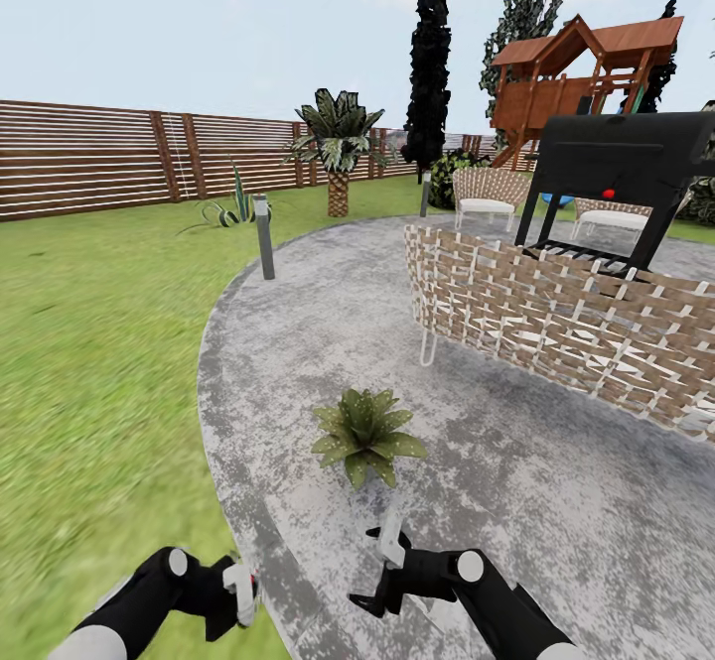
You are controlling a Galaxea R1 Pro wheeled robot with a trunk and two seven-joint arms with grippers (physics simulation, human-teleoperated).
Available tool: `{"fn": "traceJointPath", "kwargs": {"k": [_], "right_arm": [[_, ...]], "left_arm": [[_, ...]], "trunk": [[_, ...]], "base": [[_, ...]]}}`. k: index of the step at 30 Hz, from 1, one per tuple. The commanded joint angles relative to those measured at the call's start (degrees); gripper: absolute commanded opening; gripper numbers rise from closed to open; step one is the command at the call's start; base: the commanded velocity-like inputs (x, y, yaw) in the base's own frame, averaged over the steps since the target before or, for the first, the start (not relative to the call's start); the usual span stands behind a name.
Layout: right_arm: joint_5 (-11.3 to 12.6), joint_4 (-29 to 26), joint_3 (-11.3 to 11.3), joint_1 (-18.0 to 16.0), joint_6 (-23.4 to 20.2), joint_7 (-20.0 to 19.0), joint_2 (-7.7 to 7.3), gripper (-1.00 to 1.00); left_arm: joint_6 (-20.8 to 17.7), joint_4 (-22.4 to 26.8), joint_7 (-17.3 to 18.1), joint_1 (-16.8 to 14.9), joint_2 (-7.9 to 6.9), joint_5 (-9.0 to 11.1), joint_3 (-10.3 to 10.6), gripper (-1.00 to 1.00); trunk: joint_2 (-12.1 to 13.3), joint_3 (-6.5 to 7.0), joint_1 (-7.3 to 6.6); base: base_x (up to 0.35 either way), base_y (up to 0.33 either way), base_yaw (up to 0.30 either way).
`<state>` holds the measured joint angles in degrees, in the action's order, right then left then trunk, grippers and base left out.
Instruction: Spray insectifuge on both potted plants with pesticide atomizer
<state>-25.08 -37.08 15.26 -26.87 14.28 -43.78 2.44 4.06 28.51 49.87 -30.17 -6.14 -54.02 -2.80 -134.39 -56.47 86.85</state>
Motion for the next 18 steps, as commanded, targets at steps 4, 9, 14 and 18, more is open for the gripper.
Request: {"fn": "traceJointPath", "kwargs": {"k": [4, 9, 14, 18], "right_arm": [[-0.44, 3.49, -0.45, 0.08, 0.57, 1.86, -0.68, 1.0], [2.74, 14.78, -0.58, 0.34, 3.75, 15.82, -4.36, 1.0], [12.66, 30.24, -0.59, 0.5, 16.65, 26.37, -6.5, 1.0], [21.11, 34.28, -0.45, 1.81, 23.49, 39.01, -7.05, 1.0]], "left_arm": [[0.54, -0.2, -8.09, 3.82, -0.39, 2.56, -6.46, -1.0], [0.83, -0.29, -13.69, 6.8, -0.37, 8.48, -15.61, -1.0], [6.7, -3.3, -20.32, 9.68, -0.27, 17.33, -23.77, -1.0], [11.96, -8.14, -32.35, 10.31, 0.09, 22.5, -27.61, -1.0]], "trunk": [[-0.02, -0.05, -0.01], [-0.02, -0.05, -0.01], [-0.02, -0.05, -0.01], [-0.02, -0.05, -0.01]], "base": [[0.0, 0.0, 0.0], [0.0, 0.0, 0.0], [0.0, 0.0, 0.0], [0.0, 0.0, 0.0]]}}
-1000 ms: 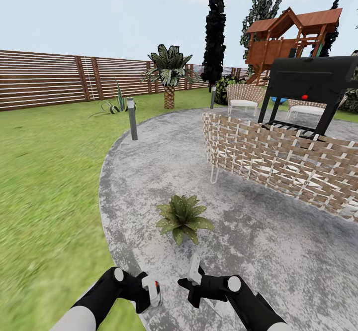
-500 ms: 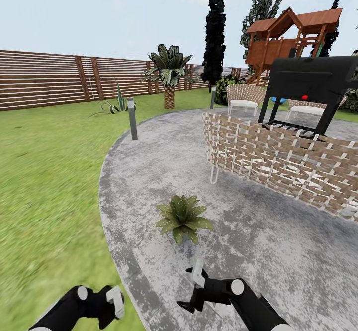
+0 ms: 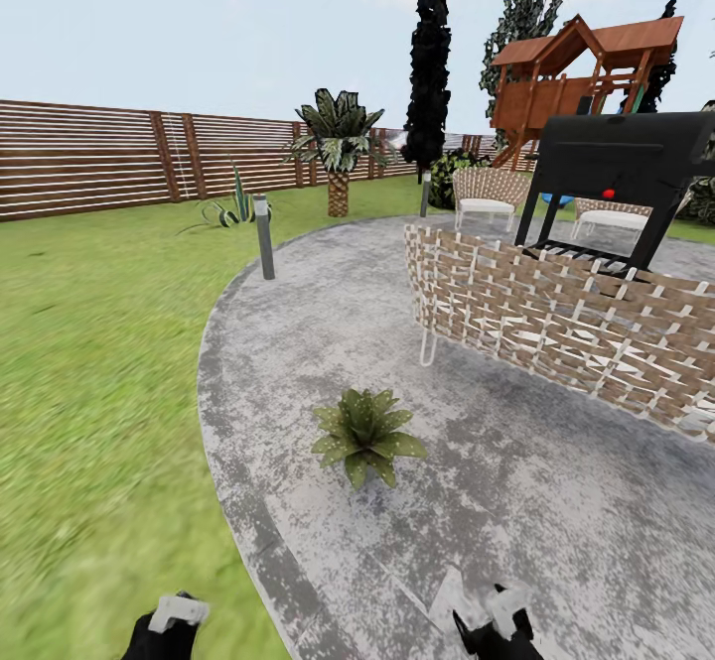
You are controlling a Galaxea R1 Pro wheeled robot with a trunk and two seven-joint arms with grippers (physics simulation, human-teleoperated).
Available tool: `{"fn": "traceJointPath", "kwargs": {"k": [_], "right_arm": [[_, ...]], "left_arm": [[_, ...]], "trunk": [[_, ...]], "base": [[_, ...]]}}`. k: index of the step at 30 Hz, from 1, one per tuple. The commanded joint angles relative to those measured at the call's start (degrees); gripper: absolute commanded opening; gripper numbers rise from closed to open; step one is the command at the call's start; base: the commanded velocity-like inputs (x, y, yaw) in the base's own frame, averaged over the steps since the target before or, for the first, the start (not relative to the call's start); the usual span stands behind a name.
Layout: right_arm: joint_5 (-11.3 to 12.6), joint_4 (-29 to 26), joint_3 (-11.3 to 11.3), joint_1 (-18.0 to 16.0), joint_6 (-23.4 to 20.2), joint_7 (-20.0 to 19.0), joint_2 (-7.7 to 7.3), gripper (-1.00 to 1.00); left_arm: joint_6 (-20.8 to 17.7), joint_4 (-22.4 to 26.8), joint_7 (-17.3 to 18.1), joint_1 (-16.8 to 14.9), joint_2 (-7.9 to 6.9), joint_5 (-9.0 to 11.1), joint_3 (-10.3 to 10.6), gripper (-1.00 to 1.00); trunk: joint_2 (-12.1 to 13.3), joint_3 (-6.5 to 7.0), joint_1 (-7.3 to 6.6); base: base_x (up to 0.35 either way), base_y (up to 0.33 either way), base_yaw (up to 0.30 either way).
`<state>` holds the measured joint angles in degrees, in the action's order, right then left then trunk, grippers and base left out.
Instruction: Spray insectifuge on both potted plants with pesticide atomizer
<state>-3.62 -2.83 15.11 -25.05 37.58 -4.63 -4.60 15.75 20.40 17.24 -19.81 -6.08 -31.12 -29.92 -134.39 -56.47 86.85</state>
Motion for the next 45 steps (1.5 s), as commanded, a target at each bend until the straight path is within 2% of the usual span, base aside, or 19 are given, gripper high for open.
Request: {"fn": "traceJointPath", "kwargs": {"k": [1, 3, 4, 6, 8, 10, 15, 22, 27, 45], "right_arm": [[1.1, 0.27, -0.28, 0.74, 1.47, 3.34, 0.07, 1.0], [3.85, 0.49, -0.29, 1.47, 3.94, 9.91, 0.33, 1.0], [4.86, 0.56, -0.28, 1.57, 5.05, 11.96, 0.46, 1.0], [6.93, 0.75, -0.27, 2.43, 9.28, 16.45, 0.73, 1.0], [7.56, 0.79, -0.26, 3.92, 13.56, 18.01, 0.8, 1.0], [7.69, 0.81, -0.22, 4.64, 15.34, 18.35, 0.82, 1.0], [7.74, 0.81, -0.21, 4.99, 15.93, 18.49, 0.82, 1.0], [7.52, 0.9, -0.15, 5.01, 15.75, 18.17, 0.92, 1.0], [7.43, 1.3, -0.17, 5.06, 15.45, 18.09, 2.11, 1.0], [7.4, 1.34, -0.17, 5.18, 15.42, 18.08, 2.23, 1.0]], "left_arm": [[0.95, -1.59, -1.63, -0.01, 0.2, 0.75, -0.84, -1.0], [1.5, -4.02, -3.87, 0.02, 0.29, 2.76, -1.16, -1.0], [1.59, -4.7, -4.43, 0.06, 0.27, 3.58, -1.2, -1.0], [2.29, -6.55, -6.02, 0.29, 0.15, 6.5, -1.26, -1.0], [5.06, -7.85, -7.83, 0.73, 0.06, 9.25, -1.28, -1.0], [6.61, -8.64, -9.96, 0.88, 0.09, 10.48, -1.23, -1.0], [7.51, -9.29, -12.21, 1.0, 0.14, 11.14, -1.2, -1.0], [7.57, -9.33, -12.32, 0.99, 0.26, 11.17, -1.13, -1.0], [7.62, -9.33, -12.32, 1.0, 0.27, 11.17, -1.18, -1.0], [7.84, -9.25, -12.32, 1.0, 0.11, 11.01, -1.19, -1.0]], "trunk": [[-0.02, -0.05, -0.01], [-0.02, -0.05, -0.01], [-0.02, -0.05, -0.01], [-0.02, -0.05, -0.01], [-0.02, -0.05, -0.01], [-0.02, -0.05, -0.01], [-0.02, -0.05, -0.01], [-0.02, -0.05, -0.01], [-0.02, -0.05, -0.01], [-0.02, -0.05, -0.01]], "base": [[0.0, 0.0, 0.0], [0.0, 0.0, 0.0], [0.0, 0.0, 0.0], [0.0, 0.0, 0.0], [0.0, 0.0, 0.0], [0.0, 0.0, 0.0], [0.0, 0.0, 0.0], [0.0, 0.0, 0.0], [0.0, 0.0, 0.0], [0.0, 0.0, 0.0]]}}
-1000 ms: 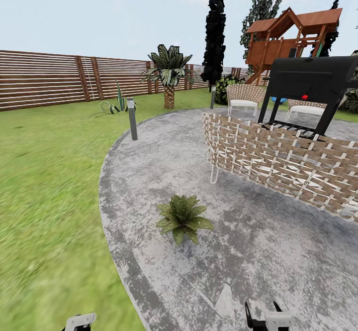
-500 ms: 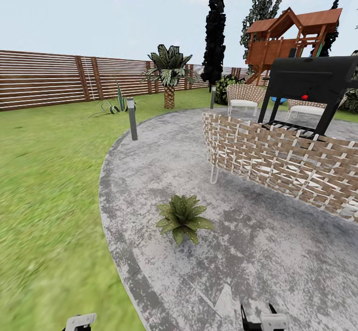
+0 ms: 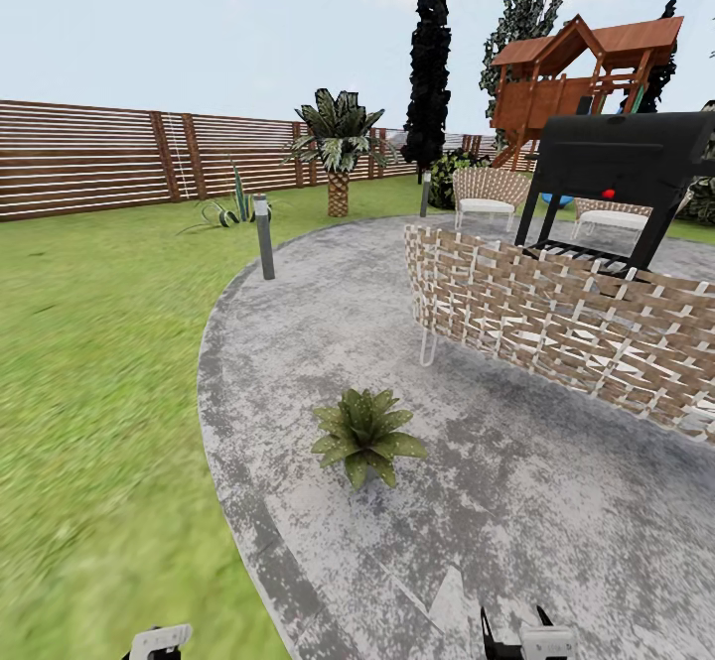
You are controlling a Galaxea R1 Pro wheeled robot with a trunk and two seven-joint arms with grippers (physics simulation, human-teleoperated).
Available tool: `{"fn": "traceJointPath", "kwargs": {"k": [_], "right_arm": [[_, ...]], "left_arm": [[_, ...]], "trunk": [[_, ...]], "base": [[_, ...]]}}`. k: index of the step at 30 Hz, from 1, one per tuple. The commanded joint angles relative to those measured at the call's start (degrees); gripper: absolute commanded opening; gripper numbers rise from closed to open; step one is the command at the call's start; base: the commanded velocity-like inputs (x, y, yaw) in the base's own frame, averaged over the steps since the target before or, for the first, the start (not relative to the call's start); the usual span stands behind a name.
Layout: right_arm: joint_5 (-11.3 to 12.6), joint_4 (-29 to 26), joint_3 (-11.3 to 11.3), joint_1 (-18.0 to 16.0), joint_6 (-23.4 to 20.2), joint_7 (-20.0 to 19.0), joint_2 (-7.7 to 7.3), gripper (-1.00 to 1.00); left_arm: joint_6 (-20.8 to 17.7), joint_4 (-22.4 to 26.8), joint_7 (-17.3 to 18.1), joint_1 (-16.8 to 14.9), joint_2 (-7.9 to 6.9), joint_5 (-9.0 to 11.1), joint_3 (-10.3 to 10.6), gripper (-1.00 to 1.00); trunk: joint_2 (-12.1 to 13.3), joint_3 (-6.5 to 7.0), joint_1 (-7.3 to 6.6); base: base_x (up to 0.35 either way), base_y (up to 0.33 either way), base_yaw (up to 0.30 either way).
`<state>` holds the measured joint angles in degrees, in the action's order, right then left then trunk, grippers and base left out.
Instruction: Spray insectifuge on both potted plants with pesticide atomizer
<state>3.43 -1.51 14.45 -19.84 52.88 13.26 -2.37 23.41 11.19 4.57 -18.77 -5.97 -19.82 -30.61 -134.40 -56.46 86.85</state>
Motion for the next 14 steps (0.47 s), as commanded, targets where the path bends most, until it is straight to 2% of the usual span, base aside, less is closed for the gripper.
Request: {"fn": "traceJointPath", "kwargs": {"k": [1, 14], "right_arm": [[0.35, 0.01, 0.49, 0.02, 0.11, 0.19, 0.0, 1.0], [0.35, 0.01, 0.49, 0.15, 0.11, 0.19, 0.0, 1.0]], "left_arm": [[0.2, -0.03, 0.35, -0.04, 0.0, -0.3, -0.5, -1.0], [0.23, 0.01, 0.35, -0.04, -0.01, -0.31, -0.5, -1.0]], "trunk": [[-0.02, -0.05, -0.01], [-0.02, -0.05, -0.01]], "base": [[0.0, 0.0, 0.0], [0.0, 0.0, 0.0]]}}
